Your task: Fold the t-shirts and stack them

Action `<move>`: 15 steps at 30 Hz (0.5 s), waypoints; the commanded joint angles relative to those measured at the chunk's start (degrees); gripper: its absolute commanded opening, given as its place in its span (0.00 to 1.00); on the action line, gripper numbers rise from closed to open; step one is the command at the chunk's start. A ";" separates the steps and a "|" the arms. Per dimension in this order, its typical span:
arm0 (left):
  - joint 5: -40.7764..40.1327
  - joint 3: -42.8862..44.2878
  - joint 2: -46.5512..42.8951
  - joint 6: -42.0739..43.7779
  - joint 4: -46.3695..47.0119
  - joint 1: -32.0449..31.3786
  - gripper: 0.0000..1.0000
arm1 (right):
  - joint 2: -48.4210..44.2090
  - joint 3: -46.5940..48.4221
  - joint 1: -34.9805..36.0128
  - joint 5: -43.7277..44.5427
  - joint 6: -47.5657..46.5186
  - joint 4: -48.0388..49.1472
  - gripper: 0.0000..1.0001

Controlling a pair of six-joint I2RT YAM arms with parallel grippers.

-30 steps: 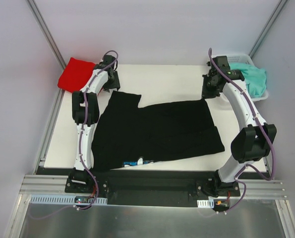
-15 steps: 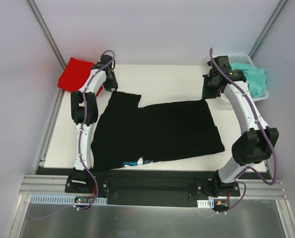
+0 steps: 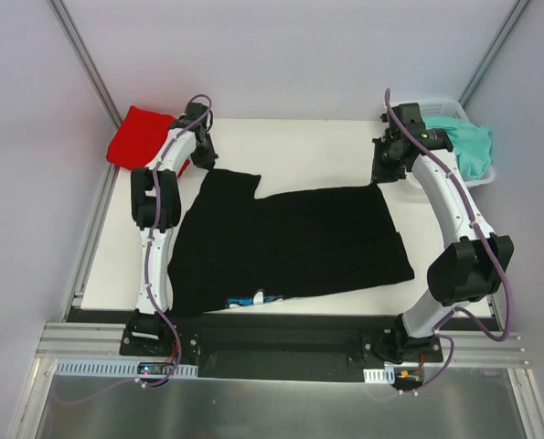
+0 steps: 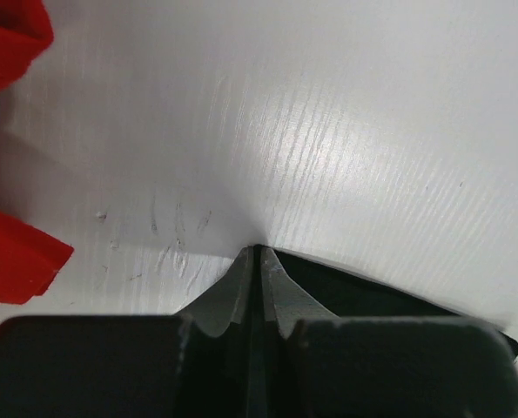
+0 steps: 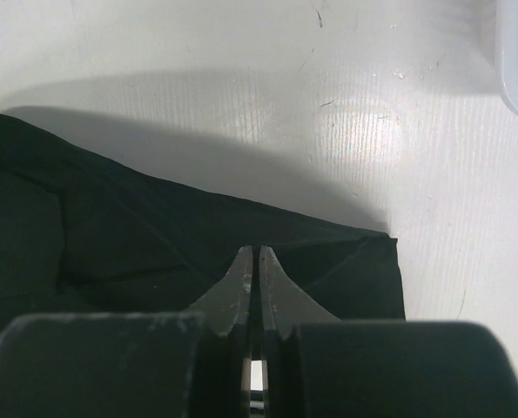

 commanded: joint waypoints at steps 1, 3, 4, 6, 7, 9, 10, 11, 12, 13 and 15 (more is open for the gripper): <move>-0.03 -1.42 -0.88 -0.26 -1.58 0.33 0.00 | -2.48 3.22 0.40 0.08 -0.10 -1.13 0.01; -0.03 -1.78 -1.23 -0.09 -1.67 0.33 0.00 | -2.39 3.22 0.48 -0.01 -0.10 -1.13 0.01; 0.06 -1.95 -1.76 0.00 -1.58 0.33 0.00 | -2.30 2.96 0.57 0.08 -0.10 -1.13 0.01; -0.03 -2.48 -2.55 -0.08 -1.58 0.33 0.00 | -2.30 2.52 0.57 0.08 0.17 -1.04 0.01; -0.03 -3.35 -3.77 -0.35 -1.49 0.33 0.00 | -2.22 1.47 0.66 0.17 0.17 -0.95 0.01; 0.06 -4.15 -6.31 -0.52 -1.49 0.15 0.00 | -2.30 0.24 0.57 0.17 0.34 -0.07 0.01; -0.03 -5.11 -7.20 -0.52 -1.58 0.15 0.00 | -2.30 -0.73 0.75 0.08 0.34 0.19 0.01; -0.03 -5.64 -8.34 -0.61 -1.49 0.06 0.00 | -2.30 -1.26 0.75 0.08 0.34 0.28 0.01; -0.03 -6.69 -10.53 -0.44 -1.58 -0.20 0.00 | -2.30 -1.61 1.01 0.08 0.43 0.37 0.01; -0.03 -7.48 -11.94 -0.44 -1.58 -0.37 0.00 | -2.56 -2.14 1.10 0.17 0.43 0.45 0.01; -0.03 -10.54 -15.88 -0.52 -1.58 -1.16 0.00 | -2.65 -2.75 1.45 0.17 0.52 0.54 0.01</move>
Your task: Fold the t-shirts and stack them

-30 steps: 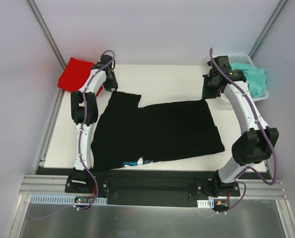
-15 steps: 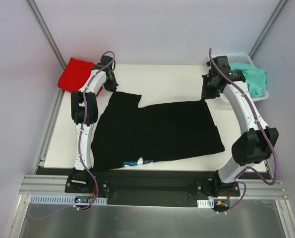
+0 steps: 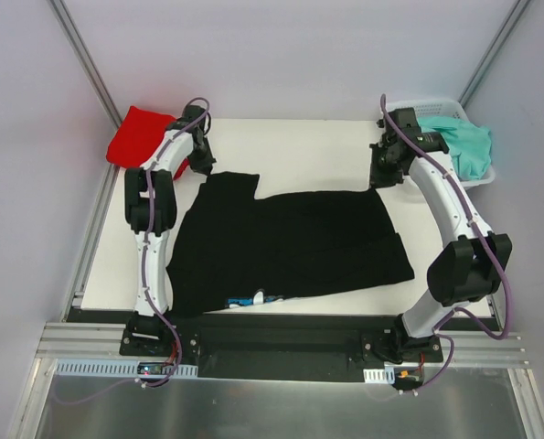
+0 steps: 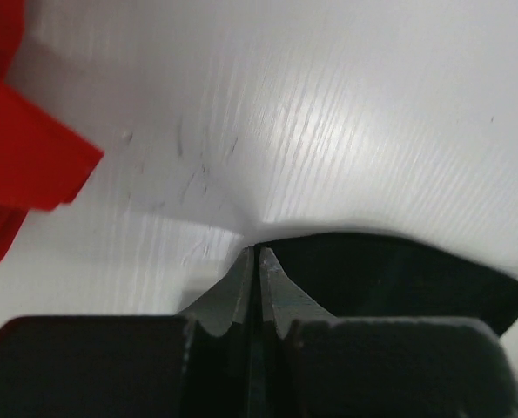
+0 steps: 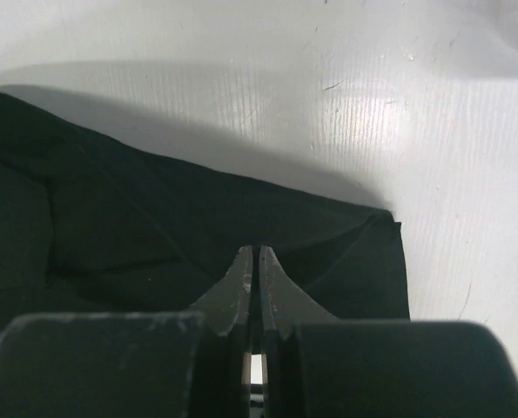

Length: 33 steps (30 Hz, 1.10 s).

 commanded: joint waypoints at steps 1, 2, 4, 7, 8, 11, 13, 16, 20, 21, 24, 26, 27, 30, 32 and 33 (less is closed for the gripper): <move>-1.53 -4.94 -12.36 -0.09 -1.65 -1.41 0.00 | -2.70 -1.55 1.12 0.00 0.56 0.32 0.01; -2.33 -6.43 -13.94 0.00 -1.39 -1.93 0.00 | -3.05 -2.51 1.30 -0.01 0.74 0.59 0.01; -4.00 -10.65 -18.08 0.44 -1.12 -3.25 0.00 | -3.57 -3.75 2.00 0.08 0.83 1.03 0.01; -5.33 -16.19 -23.44 -0.17 -0.68 -5.00 0.00 | -4.28 -5.51 2.97 0.52 1.00 1.29 0.01; -5.50 -17.51 -24.76 -0.44 -0.25 -5.45 0.00 | -4.72 -5.95 3.23 0.43 1.09 1.38 0.01; -6.38 -21.64 -29.68 -1.23 0.20 -7.90 0.00 | -5.42 -7.44 4.02 0.78 1.00 1.38 0.01; -7.51 -24.37 -32.85 -1.76 0.37 -9.49 0.00 | -6.12 -8.85 4.46 0.87 1.00 1.29 0.01; -8.49 -27.71 -36.36 -2.20 0.46 -12.39 0.00 | -7.35 -11.30 4.82 1.14 1.35 1.47 0.01; -9.72 -32.19 -41.72 -3.60 0.38 -15.12 0.00 | -9.20 -14.73 5.52 2.98 1.97 1.20 0.01; -9.63 -34.29 -44.34 -4.04 0.46 -15.64 0.00 | -9.64 -15.44 5.52 3.68 2.14 1.20 0.01; -10.16 -39.12 -49.97 -5.27 0.46 -16.17 0.00 | -12.10 -18.34 5.43 6.75 2.76 1.38 0.01; -10.77 -41.86 -52.88 -5.80 0.20 -16.17 0.00 | -13.94 -20.00 5.08 8.25 3.28 1.38 0.01; -11.99 -44.13 -55.59 -6.41 -0.06 -16.17 0.00 | -14.38 -20.28 4.82 8.52 3.37 1.29 0.01; -13.23 -47.04 -59.56 -7.55 -1.82 -16.26 0.00 | -16.05 -21.24 4.20 8.96 5.04 1.12 0.01; -13.24 -47.93 -60.80 -7.73 -3.22 -16.17 0.00 | -16.93 -21.51 4.11 10.10 5.83 0.77 0.01; -13.24 -48.80 -62.20 -7.82 -3.58 -16.17 0.00 | -17.72 -21.60 4.03 10.54 6.10 0.59 0.01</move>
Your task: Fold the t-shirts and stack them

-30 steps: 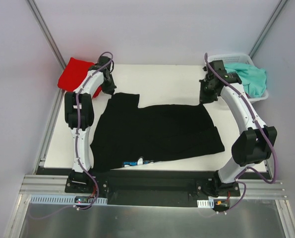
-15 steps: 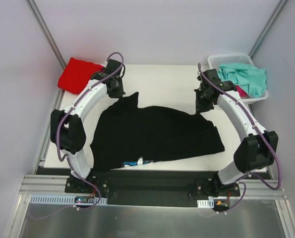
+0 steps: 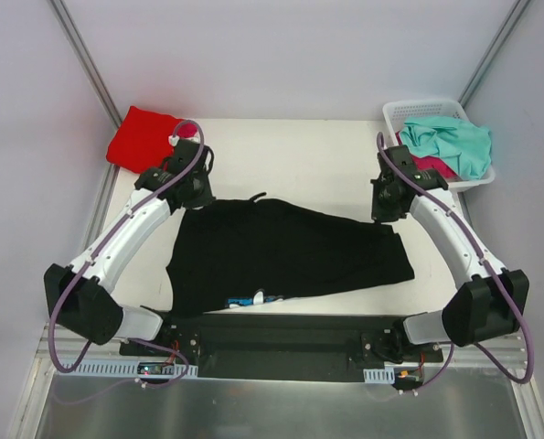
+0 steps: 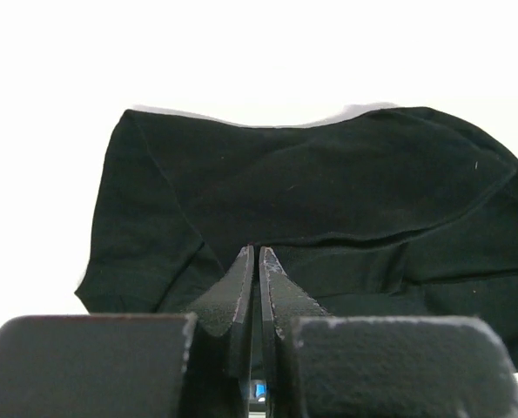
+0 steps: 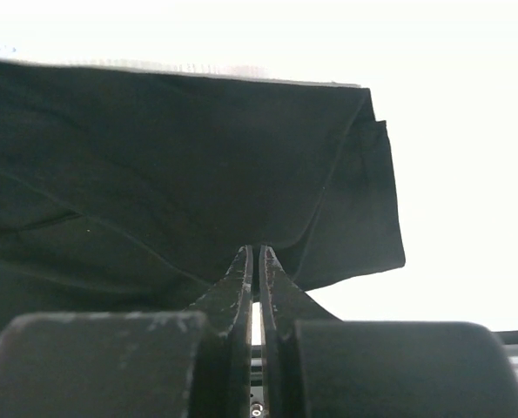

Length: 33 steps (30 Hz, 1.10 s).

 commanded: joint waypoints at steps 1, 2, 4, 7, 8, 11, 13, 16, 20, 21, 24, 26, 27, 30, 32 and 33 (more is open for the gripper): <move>-2.18 -2.61 -4.35 -1.96 -3.12 -0.04 0.00 | -4.04 -0.33 -0.70 4.26 2.91 -1.57 0.01; -2.09 -2.78 -4.88 -1.88 -3.73 -0.04 0.00 | -4.31 -0.50 -1.04 4.53 3.26 -1.84 0.01; -1.92 -3.31 -6.64 -2.05 -4.79 -0.04 0.00 | -4.75 -1.29 -1.31 4.80 3.35 -2.28 0.01; -1.83 -3.84 -8.49 -2.05 -5.85 -0.04 0.00 | -5.54 -3.05 -1.40 5.50 3.61 -2.54 0.01; -1.74 -4.10 -8.93 -2.05 -6.02 -0.04 0.00 | -5.71 -3.49 -1.40 5.85 3.70 -2.63 0.01; -1.74 -4.72 -10.42 -2.40 -6.73 -0.04 0.00 | -6.16 -4.55 -1.57 7.43 4.05 -3.16 0.01; -1.48 -5.07 -11.39 -2.67 -7.16 -0.04 0.00 | -6.07 -4.81 -1.75 8.66 4.58 -3.60 0.01; -0.69 -5.86 -12.97 -3.02 -7.60 -0.04 0.00 | -5.81 -5.34 -2.63 10.86 5.28 -4.39 0.01; -0.07 -6.21 -15.78 -3.89 -8.83 -0.04 0.00 | -5.45 -6.22 -4.21 12.09 5.81 -4.39 0.01; 0.19 -6.21 -16.22 -3.98 -9.01 -0.04 0.00 | -5.37 -6.22 -4.47 12.35 5.90 -4.30 0.01; 0.63 -6.56 -17.80 -4.42 -9.80 -0.04 0.00 | -5.19 -6.31 -4.83 12.27 6.16 -4.13 0.01; 0.99 -6.74 -18.77 -4.86 -10.24 -0.13 0.00 | -5.19 -6.48 -4.83 12.27 6.08 -4.21 0.01; 1.25 -6.83 -19.03 -5.13 -10.50 -0.05 0.00 | -5.19 -6.66 -4.91 12.70 6.34 -4.21 0.01; 2.39 -7.44 -20.44 -5.92 -10.86 -0.04 0.00 | -5.28 -7.18 -5.00 13.41 6.25 -4.39 0.01; 2.83 -7.88 -21.32 -6.27 -11.12 -0.04 0.00 | -5.19 -7.54 -4.92 13.76 6.34 -4.48 0.01; 2.92 -7.97 -21.67 -6.36 -11.30 -0.13 0.00 | -5.10 -7.62 -5.00 13.85 6.25 -4.48 0.01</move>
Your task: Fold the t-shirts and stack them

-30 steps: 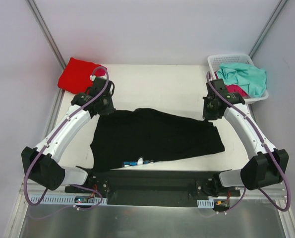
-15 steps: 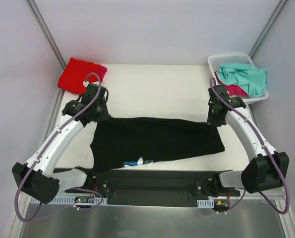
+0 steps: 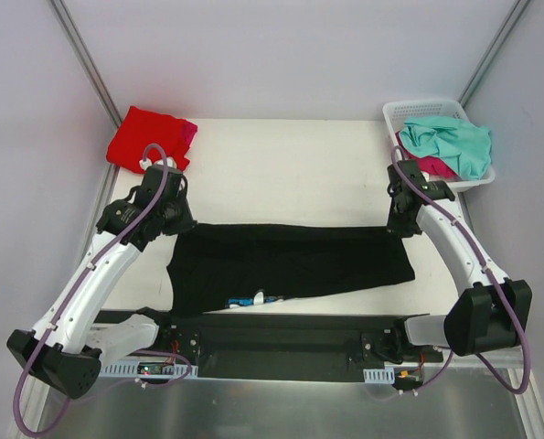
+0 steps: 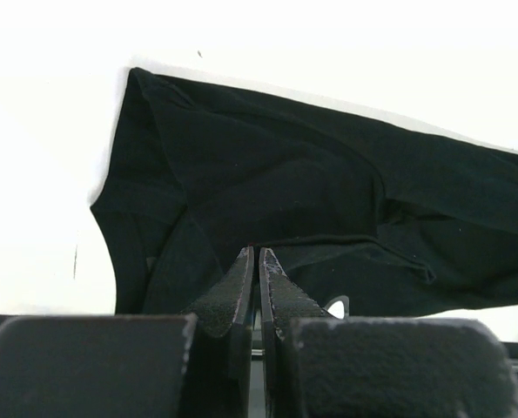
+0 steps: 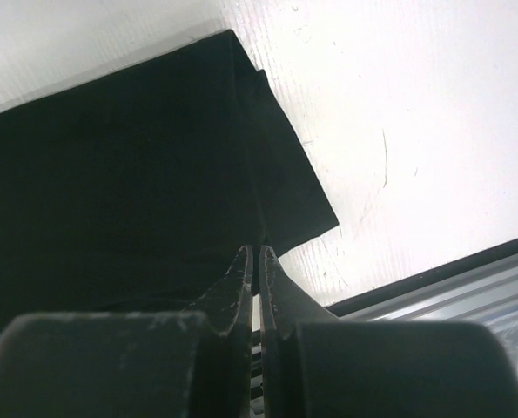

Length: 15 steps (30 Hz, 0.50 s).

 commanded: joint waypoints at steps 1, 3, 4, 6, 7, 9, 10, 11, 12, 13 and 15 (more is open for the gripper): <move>1.70 -1.00 -2.26 -1.46 -2.18 -0.05 0.00 | -0.69 -0.57 -0.50 3.01 0.57 -2.16 0.01; 1.96 -1.26 -3.14 -1.81 -2.27 -0.04 0.00 | -0.77 -0.92 -0.50 3.88 0.65 -2.34 0.01; 2.05 -1.26 -3.32 -1.90 -2.62 -0.04 0.00 | -0.77 -1.09 -0.59 4.15 0.65 -2.34 0.01; 1.96 -1.44 -4.28 -2.34 -2.97 -0.04 0.00 | -0.86 -1.53 -0.59 4.94 1.09 -2.34 0.01; 2.05 -1.61 -4.55 -2.52 -3.06 -0.13 0.00 | -0.86 -1.79 -0.68 5.12 1.18 -2.34 0.01; 2.40 -2.58 -5.34 -3.13 -2.98 -0.13 0.00 | -0.25 -2.41 -1.11 5.29 1.79 -1.99 0.01; 2.66 -3.02 -5.52 -3.31 -2.98 -0.13 0.00 | -0.07 -2.59 -1.29 5.38 2.06 -1.90 0.01; 3.01 -3.98 -5.60 -3.74 -2.98 -0.13 0.00 | 0.19 -2.76 -1.73 5.38 2.41 -1.72 0.01; 4.41 -4.51 -5.52 -3.83 -3.06 -0.13 0.00 | 0.98 -3.11 -1.99 5.12 2.59 -1.29 0.01; 5.20 -5.12 -5.60 -4.10 -3.06 -0.13 0.00 | 1.33 -3.20 -2.08 4.86 2.68 -1.02 0.01; 6.87 -7.23 -5.95 -5.06 -2.89 -0.22 0.00 | 2.91 -3.11 -2.52 4.25 2.76 -0.41 0.01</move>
